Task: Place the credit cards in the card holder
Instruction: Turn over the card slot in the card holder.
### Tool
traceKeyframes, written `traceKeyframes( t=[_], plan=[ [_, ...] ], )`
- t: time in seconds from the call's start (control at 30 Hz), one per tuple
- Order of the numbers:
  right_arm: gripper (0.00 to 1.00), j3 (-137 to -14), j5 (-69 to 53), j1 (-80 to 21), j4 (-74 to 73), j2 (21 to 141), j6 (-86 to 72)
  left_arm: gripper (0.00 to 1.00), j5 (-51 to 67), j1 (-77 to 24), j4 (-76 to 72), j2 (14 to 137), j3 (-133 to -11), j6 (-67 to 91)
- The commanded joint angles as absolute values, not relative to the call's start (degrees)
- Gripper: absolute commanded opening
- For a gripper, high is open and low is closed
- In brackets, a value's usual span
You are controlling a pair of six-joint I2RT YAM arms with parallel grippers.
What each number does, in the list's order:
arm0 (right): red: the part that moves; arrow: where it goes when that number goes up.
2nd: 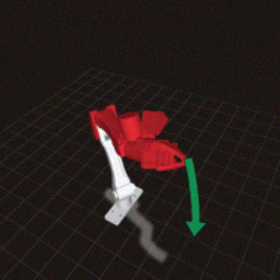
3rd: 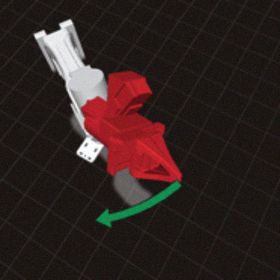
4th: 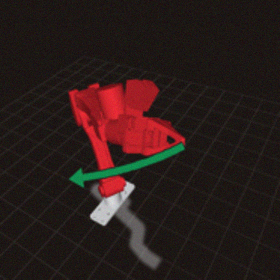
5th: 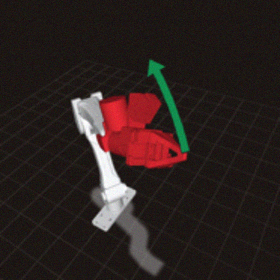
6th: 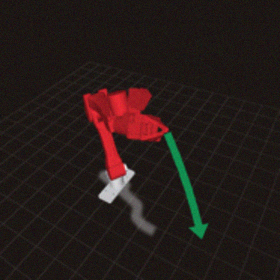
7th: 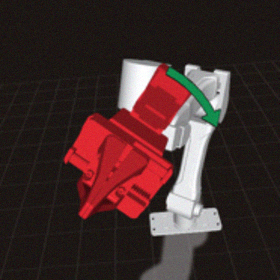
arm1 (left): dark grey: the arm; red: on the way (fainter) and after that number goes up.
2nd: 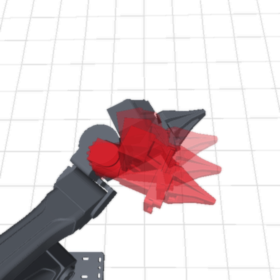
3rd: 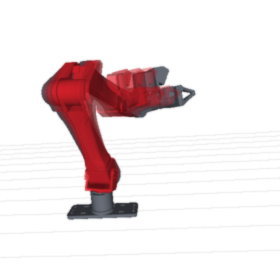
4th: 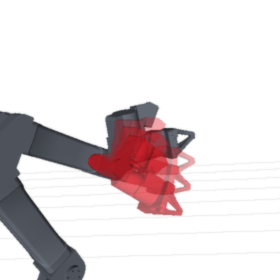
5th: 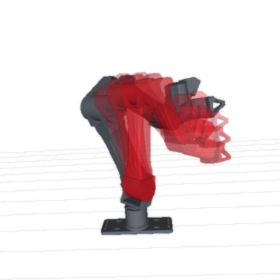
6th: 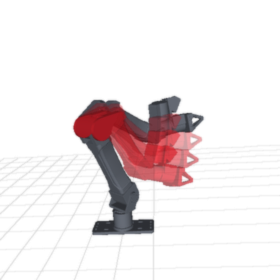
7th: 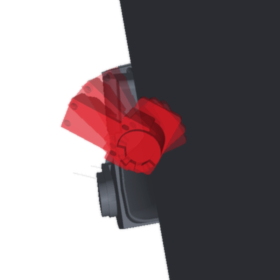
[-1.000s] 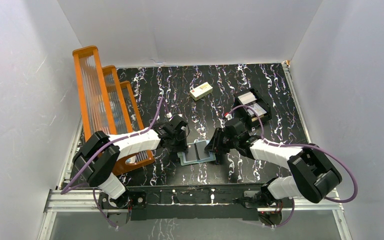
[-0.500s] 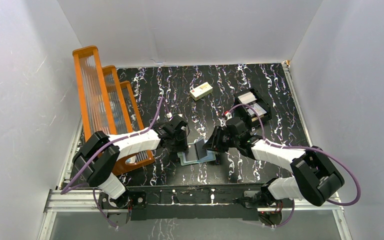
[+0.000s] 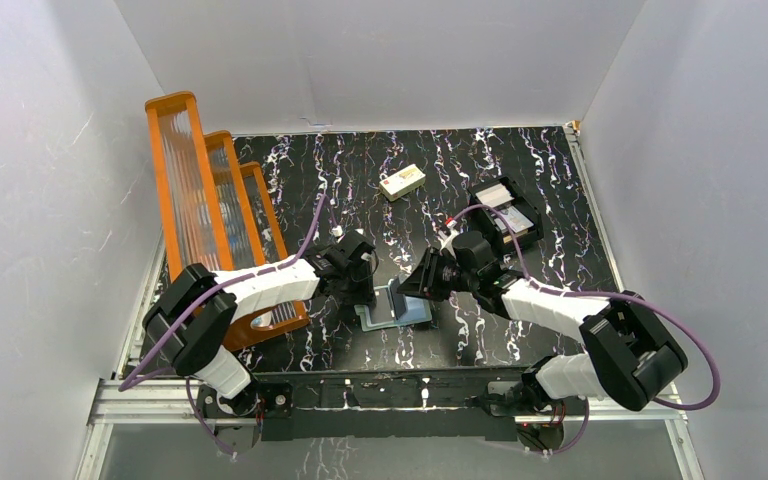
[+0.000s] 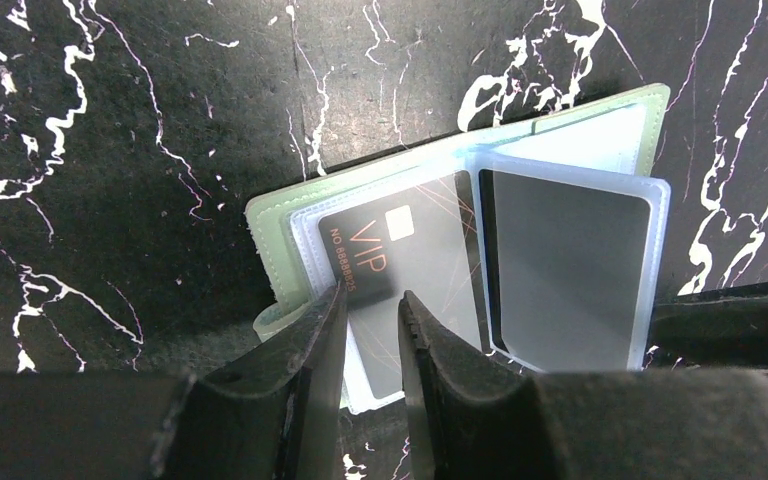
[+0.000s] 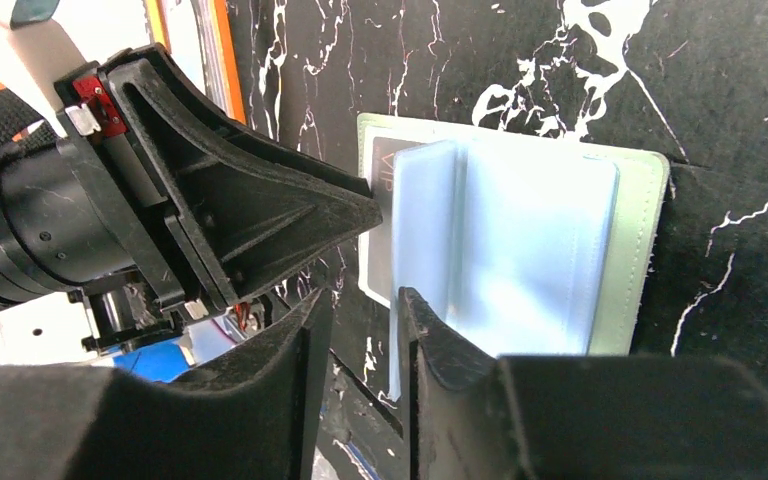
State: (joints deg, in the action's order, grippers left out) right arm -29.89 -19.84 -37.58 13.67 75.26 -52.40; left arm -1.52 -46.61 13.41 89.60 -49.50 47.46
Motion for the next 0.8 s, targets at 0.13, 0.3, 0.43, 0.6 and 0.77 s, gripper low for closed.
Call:
traceKeyframes(
  t=[0.13,0.3,0.43,0.6,0.77],
  plan=[
    [0.23,-29.5,-19.7,-37.9,17.5,75.7,-53.3,0.25,-1.6,-46.6,15.8,87.1,-49.3,47.5],
    [0.15,-28.8,-19.0,-37.9,18.2,75.9,-53.4,0.25,-1.5,-46.6,15.9,87.0,-49.3,47.7],
    [0.14,-29.0,-18.9,-37.8,18.3,76.8,-53.2,0.25,-1.6,-46.5,16.0,86.8,-49.3,47.8],
    [0.15,-28.9,-18.6,-37.9,17.9,78.0,-53.1,0.25,-1.7,-46.6,16.1,86.9,-49.2,47.8],
    [0.11,-27.6,-20.5,-37.8,22.1,78.1,-53.7,0.26,-1.7,-46.6,16.1,87.0,-49.3,47.7]
  ],
)
